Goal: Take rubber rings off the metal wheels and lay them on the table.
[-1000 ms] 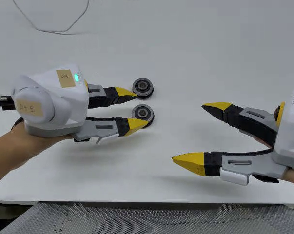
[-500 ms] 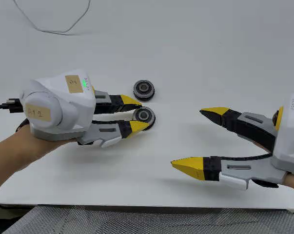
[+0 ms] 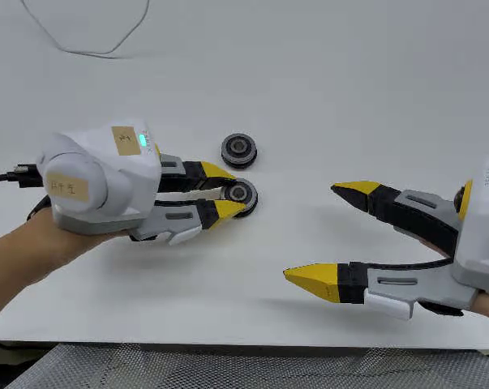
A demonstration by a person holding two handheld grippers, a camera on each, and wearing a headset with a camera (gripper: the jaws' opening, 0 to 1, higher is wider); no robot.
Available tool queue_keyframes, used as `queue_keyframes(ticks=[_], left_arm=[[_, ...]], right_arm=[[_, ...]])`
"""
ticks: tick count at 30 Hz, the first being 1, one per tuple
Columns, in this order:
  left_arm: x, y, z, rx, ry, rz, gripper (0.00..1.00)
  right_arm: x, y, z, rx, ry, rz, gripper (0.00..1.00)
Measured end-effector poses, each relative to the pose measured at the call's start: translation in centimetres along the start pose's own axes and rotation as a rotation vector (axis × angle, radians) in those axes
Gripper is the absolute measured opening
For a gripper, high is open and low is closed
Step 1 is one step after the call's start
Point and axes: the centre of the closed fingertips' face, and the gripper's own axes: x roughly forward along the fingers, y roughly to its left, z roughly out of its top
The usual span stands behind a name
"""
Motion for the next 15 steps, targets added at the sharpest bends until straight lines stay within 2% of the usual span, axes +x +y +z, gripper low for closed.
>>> queue_keyframes(ticks=[15], left_arm=[[0.17,-0.13,0.03,-0.007,0.01,-0.025,0.16]], right_arm=[[0.22,-0.17,0.16,0.011,-0.01,-0.001,0.74]])
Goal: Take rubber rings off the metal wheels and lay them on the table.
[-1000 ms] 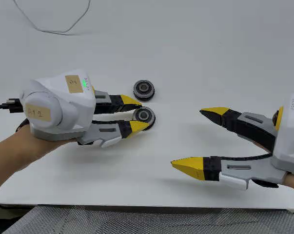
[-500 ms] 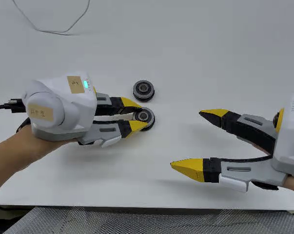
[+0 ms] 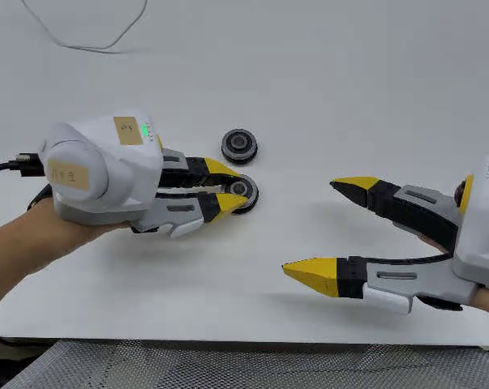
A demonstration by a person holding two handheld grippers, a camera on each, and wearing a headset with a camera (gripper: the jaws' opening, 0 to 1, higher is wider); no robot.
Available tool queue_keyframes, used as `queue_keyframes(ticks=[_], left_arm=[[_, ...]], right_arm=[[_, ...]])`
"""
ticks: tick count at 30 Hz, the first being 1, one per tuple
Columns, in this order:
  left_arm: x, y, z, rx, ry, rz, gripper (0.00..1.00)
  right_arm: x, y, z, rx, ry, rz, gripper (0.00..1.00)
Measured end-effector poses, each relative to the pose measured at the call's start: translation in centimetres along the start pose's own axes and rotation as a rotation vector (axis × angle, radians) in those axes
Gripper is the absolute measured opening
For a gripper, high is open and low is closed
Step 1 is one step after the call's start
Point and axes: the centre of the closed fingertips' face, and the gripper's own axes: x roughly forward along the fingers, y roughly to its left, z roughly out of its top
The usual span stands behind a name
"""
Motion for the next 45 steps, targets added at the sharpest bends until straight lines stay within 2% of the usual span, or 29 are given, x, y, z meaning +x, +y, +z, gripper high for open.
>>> queue_keyframes(ticks=[6,15,20,24,28,31,37,41,45], left_arm=[[0.1,0.1,0.0,0.012,0.014,0.007,0.15],[0.0,0.1,0.0,0.019,0.013,0.002,0.14],[0.1,0.1,0.0,0.032,0.017,0.003,0.14],[0.1,0.1,0.0,0.053,0.026,0.005,0.13],[0.1,0.1,-0.1,0.057,0.031,0.001,0.13],[0.2,0.1,-0.1,0.058,0.033,0.0,0.13],[0.2,0.1,-0.1,0.056,0.031,-0.003,0.13],[0.2,0.2,-0.1,0.058,0.03,-0.008,0.13],[0.2,0.2,-0.1,0.054,0.029,-0.008,0.13]], right_arm=[[0.0,0.0,0.2,0.006,-0.009,0.0,0.74],[0.4,0.2,0.6,0.026,-0.028,0.014,0.73],[0.9,0.2,1.2,0.066,-0.055,0.025,0.73],[1.6,0.4,1.8,0.121,-0.077,0.048,0.73],[2.4,0.9,2.8,0.226,-0.118,0.084,0.73],[3.0,1.2,3.4,0.265,-0.139,0.103,0.73],[4.5,1.3,3.3,0.326,-0.124,0.11,0.76],[5.1,1.0,3.5,0.422,-0.128,0.11,0.75],[5.5,0.8,3.7,0.472,-0.134,0.113,0.73]])
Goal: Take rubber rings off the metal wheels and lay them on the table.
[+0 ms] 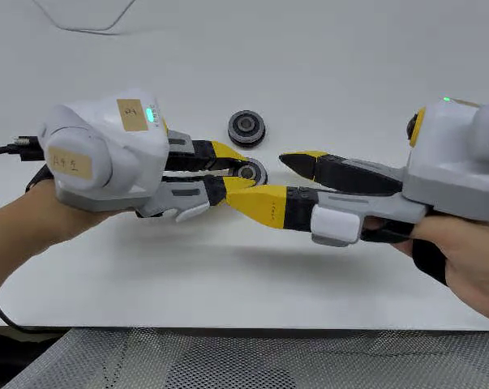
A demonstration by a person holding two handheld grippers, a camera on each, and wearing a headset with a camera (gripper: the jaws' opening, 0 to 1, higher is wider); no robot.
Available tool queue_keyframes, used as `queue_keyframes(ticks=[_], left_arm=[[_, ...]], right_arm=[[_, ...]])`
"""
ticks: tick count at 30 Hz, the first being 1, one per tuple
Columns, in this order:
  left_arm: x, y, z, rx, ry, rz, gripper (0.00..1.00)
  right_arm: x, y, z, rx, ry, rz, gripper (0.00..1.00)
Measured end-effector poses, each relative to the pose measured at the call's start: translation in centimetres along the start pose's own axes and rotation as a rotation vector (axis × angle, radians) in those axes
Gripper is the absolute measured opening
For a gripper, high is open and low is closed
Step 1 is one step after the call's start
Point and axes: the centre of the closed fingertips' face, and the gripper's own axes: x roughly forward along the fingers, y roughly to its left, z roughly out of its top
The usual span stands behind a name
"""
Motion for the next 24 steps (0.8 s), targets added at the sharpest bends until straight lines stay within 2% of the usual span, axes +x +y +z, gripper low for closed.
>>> queue_keyframes(ticks=[1,4,6,14,19,24], left_arm=[[0.0,0.0,0.0,0.002,0.001,0.0,0.13],[0.0,0.0,0.0,0.002,0.0,-0.002,0.13],[0.0,0.0,0.0,0.002,0.0,-0.003,0.13],[0.0,0.0,0.0,0.001,-0.004,-0.005,0.13],[0.0,0.0,0.0,0.003,-0.004,-0.006,0.13],[0.0,0.0,0.0,0.003,-0.005,-0.007,0.13]], right_arm=[[0.2,-0.1,0.1,0.041,-0.006,-0.006,0.73],[0.4,-0.5,0.3,0.082,-0.013,-0.013,0.73],[0.6,-0.6,0.1,0.12,0.003,-0.008,0.71],[0.7,-1.5,-1.2,0.148,0.054,-0.046,0.69],[0.9,-1.7,-1.1,0.184,0.045,-0.049,0.69],[1.0,-2.0,-0.9,0.211,0.04,-0.055,0.61]])
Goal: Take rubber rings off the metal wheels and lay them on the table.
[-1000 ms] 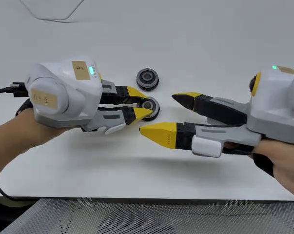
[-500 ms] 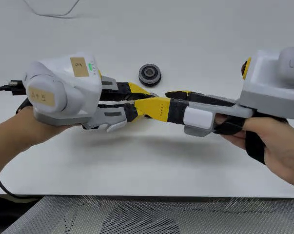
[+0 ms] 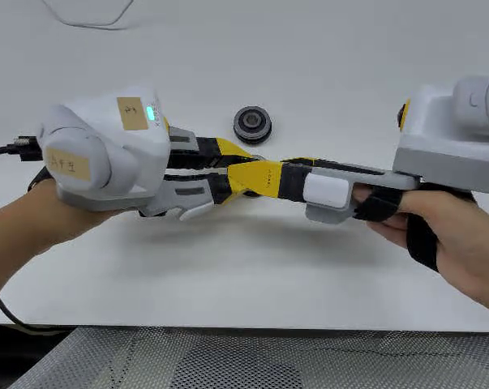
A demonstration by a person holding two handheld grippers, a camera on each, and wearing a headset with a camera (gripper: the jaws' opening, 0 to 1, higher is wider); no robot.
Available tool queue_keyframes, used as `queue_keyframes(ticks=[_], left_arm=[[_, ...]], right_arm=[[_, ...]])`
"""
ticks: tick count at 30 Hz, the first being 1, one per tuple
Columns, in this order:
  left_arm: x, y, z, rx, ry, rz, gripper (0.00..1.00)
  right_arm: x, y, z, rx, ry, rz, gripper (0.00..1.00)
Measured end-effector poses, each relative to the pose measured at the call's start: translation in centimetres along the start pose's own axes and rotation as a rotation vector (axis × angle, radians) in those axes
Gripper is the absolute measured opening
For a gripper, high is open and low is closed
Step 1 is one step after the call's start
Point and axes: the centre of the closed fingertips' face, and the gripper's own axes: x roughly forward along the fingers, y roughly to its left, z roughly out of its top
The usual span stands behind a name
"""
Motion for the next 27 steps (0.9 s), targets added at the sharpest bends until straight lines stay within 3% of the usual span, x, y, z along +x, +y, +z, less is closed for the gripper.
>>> queue_keyframes(ticks=[4,12,27], left_arm=[[0.0,0.0,0.0,0.0,0.0,0.001,0.13],[0.0,0.0,0.0,0.003,-0.001,0.001,0.13],[0.1,0.0,0.0,0.001,0.001,0.003,0.13]], right_arm=[[0.0,-0.7,-0.2,0.014,0.009,-0.028,0.59],[0.1,-1.2,-0.4,0.068,0.003,-0.038,0.5],[-0.2,-1.0,-0.6,0.07,0.011,-0.031,0.44]])
